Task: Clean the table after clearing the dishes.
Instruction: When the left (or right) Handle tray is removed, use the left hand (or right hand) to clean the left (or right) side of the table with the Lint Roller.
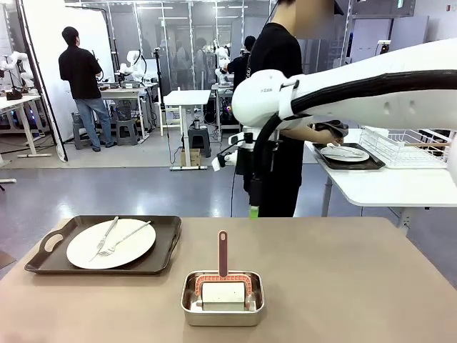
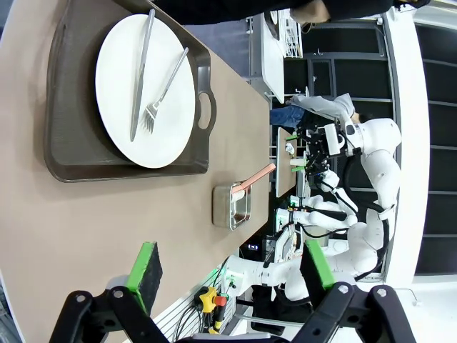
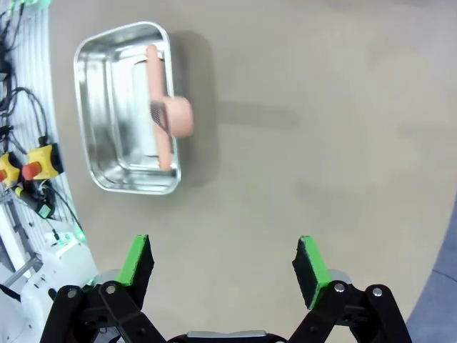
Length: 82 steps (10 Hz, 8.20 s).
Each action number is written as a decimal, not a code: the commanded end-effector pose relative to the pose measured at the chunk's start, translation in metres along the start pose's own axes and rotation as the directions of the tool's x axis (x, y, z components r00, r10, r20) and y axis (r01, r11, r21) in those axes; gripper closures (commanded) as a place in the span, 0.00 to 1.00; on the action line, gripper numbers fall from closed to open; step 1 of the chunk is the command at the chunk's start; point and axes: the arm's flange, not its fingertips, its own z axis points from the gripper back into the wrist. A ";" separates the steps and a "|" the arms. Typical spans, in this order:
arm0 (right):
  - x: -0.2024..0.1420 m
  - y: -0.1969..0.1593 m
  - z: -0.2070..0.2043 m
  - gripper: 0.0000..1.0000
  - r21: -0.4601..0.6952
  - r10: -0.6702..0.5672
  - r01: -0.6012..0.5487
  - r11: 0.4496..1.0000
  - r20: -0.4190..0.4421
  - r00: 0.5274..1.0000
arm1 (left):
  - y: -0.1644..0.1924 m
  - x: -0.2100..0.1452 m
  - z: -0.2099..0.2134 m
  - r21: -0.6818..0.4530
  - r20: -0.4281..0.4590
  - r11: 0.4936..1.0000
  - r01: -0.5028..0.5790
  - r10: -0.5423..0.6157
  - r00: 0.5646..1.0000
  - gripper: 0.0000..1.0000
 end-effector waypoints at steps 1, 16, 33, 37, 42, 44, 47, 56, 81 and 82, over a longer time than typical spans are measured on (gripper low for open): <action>0.021 -0.005 -0.010 0.00 0.030 -0.015 0.015 0.999 -0.007 1.000 | 0.000 -0.001 0.001 -0.010 0.016 1.000 0.001 -0.001 1.000 0.00; 0.067 0.022 -0.078 0.00 0.010 -0.006 0.006 1.000 -0.071 0.997 | 0.000 -0.001 0.001 -0.010 0.016 1.000 0.001 -0.001 1.000 0.00; 0.072 0.041 -0.083 0.89 0.080 0.007 0.002 0.997 -0.100 0.995 | 0.000 -0.001 0.001 -0.010 0.016 1.000 0.001 -0.001 1.000 0.00; 0.070 0.054 -0.077 1.00 0.052 0.008 -0.003 0.999 -0.101 0.995 | 0.000 -0.001 0.001 -0.010 0.016 1.000 0.001 -0.001 1.000 0.00; 0.074 0.040 -0.075 1.00 0.079 0.037 -0.030 0.996 -0.092 0.995 | 0.000 -0.001 0.001 -0.010 0.016 1.000 0.001 -0.001 1.000 0.00; 0.074 0.040 -0.075 1.00 0.079 0.037 -0.030 0.996 -0.092 0.995 | 0.000 -0.001 0.001 -0.010 0.016 1.000 0.001 -0.001 1.000 0.00; 0.074 0.040 -0.075 1.00 0.079 0.037 -0.030 0.996 -0.092 0.995 | 0.000 -0.001 0.001 -0.010 0.016 1.000 0.001 -0.001 1.000 0.00; 0.070 0.103 -0.061 0.77 0.133 -0.119 0.117 0.984 0.007 0.993 | 0.000 -0.001 0.001 -0.010 0.016 1.000 0.001 -0.001 1.000 0.00; -0.123 0.175 0.021 0.77 0.187 -0.926 0.962 0.200 0.357 0.123 | 0.000 -0.001 0.001 -0.010 0.016 1.000 0.001 -0.001 1.000 0.00; -0.123 0.162 0.023 0.77 0.195 -0.927 0.969 0.152 0.369 0.071 | 0.000 -0.001 0.001 -0.010 0.016 1.000 0.001 -0.001 1.000 0.00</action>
